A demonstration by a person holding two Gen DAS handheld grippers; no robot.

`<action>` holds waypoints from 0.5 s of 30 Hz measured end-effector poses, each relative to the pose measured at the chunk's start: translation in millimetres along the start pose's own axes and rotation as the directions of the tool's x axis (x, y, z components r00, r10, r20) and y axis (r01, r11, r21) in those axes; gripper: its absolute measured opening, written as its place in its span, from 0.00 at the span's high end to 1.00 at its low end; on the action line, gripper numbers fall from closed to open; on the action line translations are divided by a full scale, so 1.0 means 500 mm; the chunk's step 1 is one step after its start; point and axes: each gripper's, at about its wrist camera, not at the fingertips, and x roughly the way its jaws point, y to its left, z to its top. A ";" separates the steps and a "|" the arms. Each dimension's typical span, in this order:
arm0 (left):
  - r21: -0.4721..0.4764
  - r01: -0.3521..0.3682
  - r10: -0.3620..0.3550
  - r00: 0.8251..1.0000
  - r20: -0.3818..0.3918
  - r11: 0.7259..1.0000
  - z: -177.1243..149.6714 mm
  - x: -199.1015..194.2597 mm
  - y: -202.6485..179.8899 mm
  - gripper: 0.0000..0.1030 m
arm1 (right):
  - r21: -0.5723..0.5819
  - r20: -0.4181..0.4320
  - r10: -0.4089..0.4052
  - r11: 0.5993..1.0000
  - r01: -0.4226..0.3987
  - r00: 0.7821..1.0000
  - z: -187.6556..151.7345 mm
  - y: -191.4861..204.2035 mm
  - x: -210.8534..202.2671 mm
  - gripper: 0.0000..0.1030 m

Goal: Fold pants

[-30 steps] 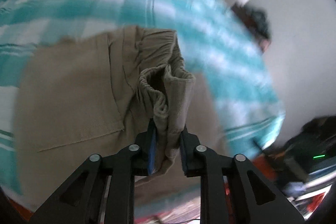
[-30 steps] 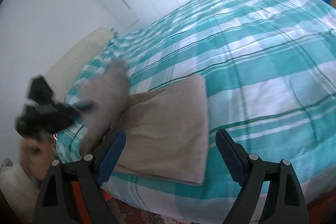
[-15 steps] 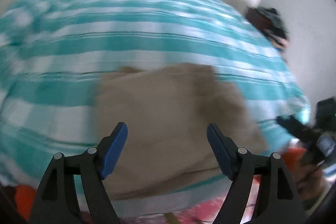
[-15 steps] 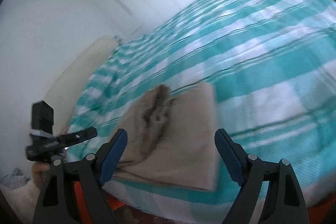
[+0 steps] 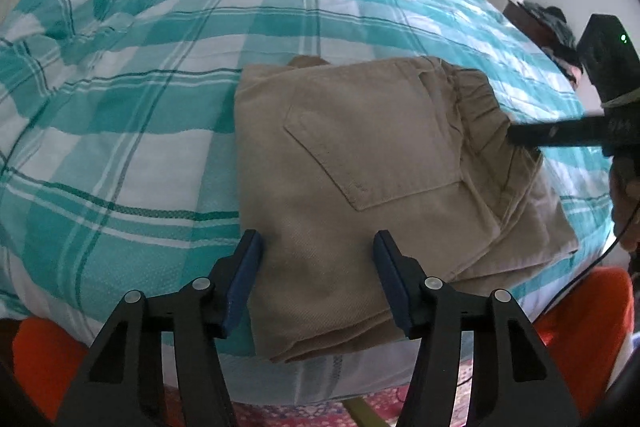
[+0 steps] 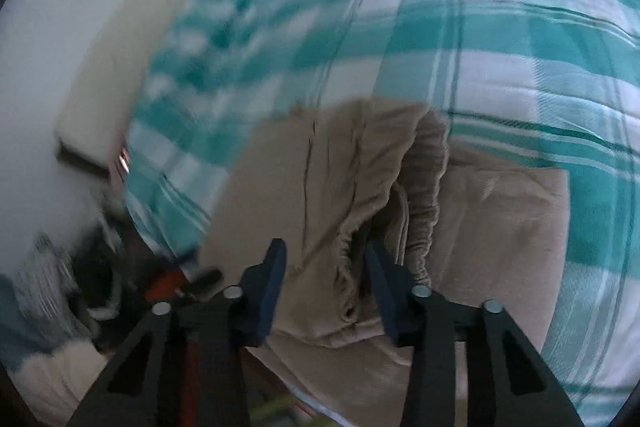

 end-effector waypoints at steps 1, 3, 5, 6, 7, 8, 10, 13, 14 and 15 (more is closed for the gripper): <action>-0.006 0.004 -0.004 1.000 0.000 1.000 0.000 0.002 0.004 0.42 | -0.038 -0.023 -0.028 0.999 0.027 0.999 -0.001 0.010 0.012 0.68; -0.015 0.010 -0.010 1.000 -0.002 1.000 0.000 0.001 0.006 0.43 | -0.127 -0.069 -0.100 0.988 0.090 0.993 -0.004 0.035 0.037 0.82; -0.024 0.027 -0.027 0.999 0.020 0.999 0.003 -0.018 0.005 0.44 | -0.212 -0.065 -0.210 0.958 0.192 0.975 -0.005 0.060 0.047 0.93; -0.023 0.049 -0.049 0.998 0.038 0.999 0.003 -0.029 0.003 0.44 | -0.228 -0.053 -0.220 0.952 0.203 0.974 -0.009 0.063 0.038 0.93; -0.009 0.075 -0.074 0.995 0.071 0.997 0.005 -0.048 -0.004 0.44 | -0.246 -0.024 -0.232 0.944 0.219 0.972 -0.010 0.073 0.020 0.93; 0.008 0.077 -0.077 0.994 0.082 0.997 0.007 -0.053 -0.011 0.44 | -0.255 0.011 -0.231 0.940 0.226 0.973 -0.011 0.077 -0.004 0.93; 0.033 0.085 -0.087 0.995 0.053 0.996 0.006 -0.036 -0.027 0.44 | -0.222 0.051 -0.210 0.951 0.216 0.976 -0.014 0.048 -0.039 0.94; 0.053 0.055 -0.055 0.998 -0.008 0.997 -0.007 0.010 -0.041 0.45 | -0.122 0.013 -0.230 0.965 0.230 0.973 -0.026 -0.027 -0.023 0.93; 0.064 0.038 -0.037 0.999 -0.018 0.997 -0.014 0.023 -0.045 0.45 | -0.102 0.002 -0.213 0.972 0.213 0.977 -0.031 -0.044 -0.014 0.93; 0.067 0.034 -0.032 0.999 -0.018 0.997 -0.016 0.025 -0.045 0.45 | -0.087 0.005 -0.194 0.977 0.193 0.981 -0.032 -0.050 -0.015 0.92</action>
